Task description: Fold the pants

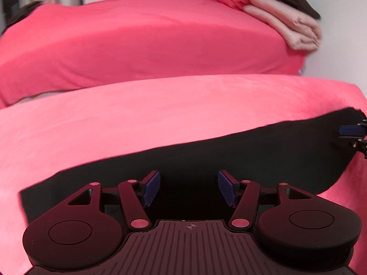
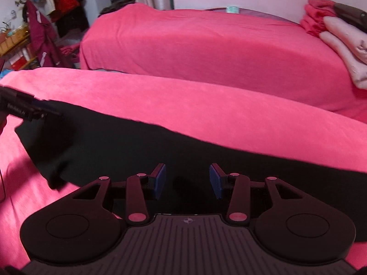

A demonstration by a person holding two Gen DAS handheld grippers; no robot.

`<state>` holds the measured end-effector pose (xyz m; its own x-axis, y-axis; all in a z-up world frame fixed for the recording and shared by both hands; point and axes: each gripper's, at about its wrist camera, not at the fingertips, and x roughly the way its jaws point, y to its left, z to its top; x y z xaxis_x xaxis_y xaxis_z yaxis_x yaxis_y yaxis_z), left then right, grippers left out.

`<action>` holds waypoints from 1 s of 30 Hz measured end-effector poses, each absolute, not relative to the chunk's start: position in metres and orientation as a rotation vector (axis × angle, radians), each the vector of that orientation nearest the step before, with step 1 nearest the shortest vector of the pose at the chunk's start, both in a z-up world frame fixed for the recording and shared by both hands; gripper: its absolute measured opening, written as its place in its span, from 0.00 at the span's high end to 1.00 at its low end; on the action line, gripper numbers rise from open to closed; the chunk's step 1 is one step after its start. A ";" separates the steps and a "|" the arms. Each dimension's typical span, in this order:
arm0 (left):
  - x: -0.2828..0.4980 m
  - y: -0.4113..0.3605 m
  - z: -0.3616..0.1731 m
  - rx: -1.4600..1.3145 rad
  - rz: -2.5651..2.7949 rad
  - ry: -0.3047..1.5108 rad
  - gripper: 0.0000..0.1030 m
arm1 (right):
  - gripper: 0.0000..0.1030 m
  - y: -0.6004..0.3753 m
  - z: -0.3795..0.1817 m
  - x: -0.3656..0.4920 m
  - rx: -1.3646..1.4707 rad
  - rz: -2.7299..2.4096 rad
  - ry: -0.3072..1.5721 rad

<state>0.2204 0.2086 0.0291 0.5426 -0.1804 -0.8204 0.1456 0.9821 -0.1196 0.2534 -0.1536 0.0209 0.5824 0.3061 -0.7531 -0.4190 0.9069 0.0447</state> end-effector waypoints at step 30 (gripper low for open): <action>0.227 0.184 0.010 -0.055 0.049 1.035 0.00 | 0.43 -0.392 -0.019 0.193 0.772 -0.199 0.747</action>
<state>0.2274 0.1836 0.0103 0.5097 0.0145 -0.8602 -0.0662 0.9976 -0.0224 0.1931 -0.3920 -0.0187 0.7295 0.0989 -0.6768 0.4228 0.7126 0.5598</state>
